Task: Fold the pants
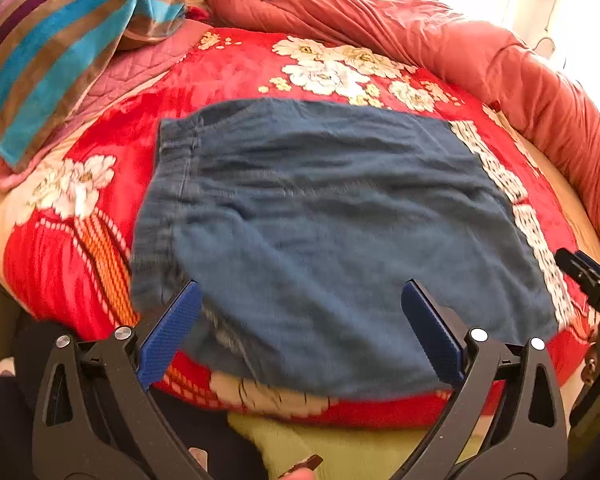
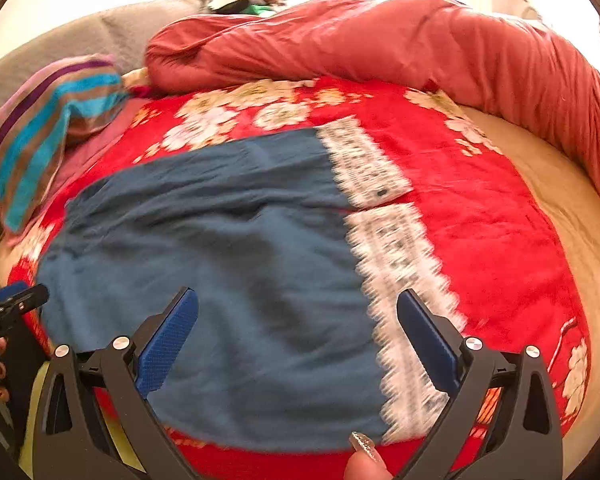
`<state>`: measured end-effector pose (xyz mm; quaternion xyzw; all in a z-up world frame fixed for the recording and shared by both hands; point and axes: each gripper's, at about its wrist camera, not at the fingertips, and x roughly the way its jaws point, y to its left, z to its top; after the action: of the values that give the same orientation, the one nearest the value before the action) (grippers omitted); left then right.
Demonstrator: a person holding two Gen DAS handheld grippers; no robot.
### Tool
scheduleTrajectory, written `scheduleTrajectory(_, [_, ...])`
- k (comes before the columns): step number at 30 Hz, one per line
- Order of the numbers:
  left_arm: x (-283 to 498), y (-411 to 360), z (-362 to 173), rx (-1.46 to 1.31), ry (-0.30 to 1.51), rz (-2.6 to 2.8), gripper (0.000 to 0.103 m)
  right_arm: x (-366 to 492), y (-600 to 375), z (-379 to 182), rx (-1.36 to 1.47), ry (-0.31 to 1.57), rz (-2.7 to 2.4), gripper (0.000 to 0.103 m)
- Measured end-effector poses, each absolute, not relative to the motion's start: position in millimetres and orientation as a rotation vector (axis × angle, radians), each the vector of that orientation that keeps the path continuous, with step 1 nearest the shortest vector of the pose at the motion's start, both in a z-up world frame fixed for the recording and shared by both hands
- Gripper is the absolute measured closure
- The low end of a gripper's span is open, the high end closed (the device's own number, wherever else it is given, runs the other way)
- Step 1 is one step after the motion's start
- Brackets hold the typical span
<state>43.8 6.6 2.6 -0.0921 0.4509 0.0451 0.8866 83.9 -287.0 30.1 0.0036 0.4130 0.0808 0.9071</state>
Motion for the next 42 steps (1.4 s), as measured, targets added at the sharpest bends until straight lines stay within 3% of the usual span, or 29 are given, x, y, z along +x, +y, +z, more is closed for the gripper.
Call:
scheduleTrajectory(19, [173,62,-18,-0.215,0.964,0.172,0.009,250,-355,-6,0.178,1.035,0.130,0.007])
scheduleTrajectory(22, [189,66,-28,-0.225,0.988,0.181,0.009,265,-357,-18,0.195,1.076,0.128,0.026])
scheduleTrajectory(25, [201,68,-43,-0.209,1.034,0.227,0.009,271,-351,-29,0.174,1.111,0.160,0.052])
scheduleTrajectory(26, [204,71,-48,-0.211,1.047,0.240,0.009,270,-349,-29,0.164,1.109,0.200,0.074])
scheduleTrajectory(27, [207,73,-54,-0.222,1.059,0.252,0.009,269,-350,-28,0.170,1.105,0.221,0.087])
scheduleTrajectory(29, [207,75,-58,-0.227,1.056,0.257,0.009,262,-355,-18,0.164,1.068,0.236,0.093])
scheduleTrajectory(38, [204,74,-60,-0.217,1.033,0.247,0.009,257,-357,-34,0.003,1.052,0.157,0.087])
scheduleTrajectory(40, [204,74,-60,-0.215,1.028,0.242,0.009,255,-356,-24,-0.038,1.038,0.115,0.075])
scheduleTrajectory(42, [203,76,-58,-0.223,1.023,0.232,0.009,251,-353,-6,-0.070,0.979,0.072,0.049])
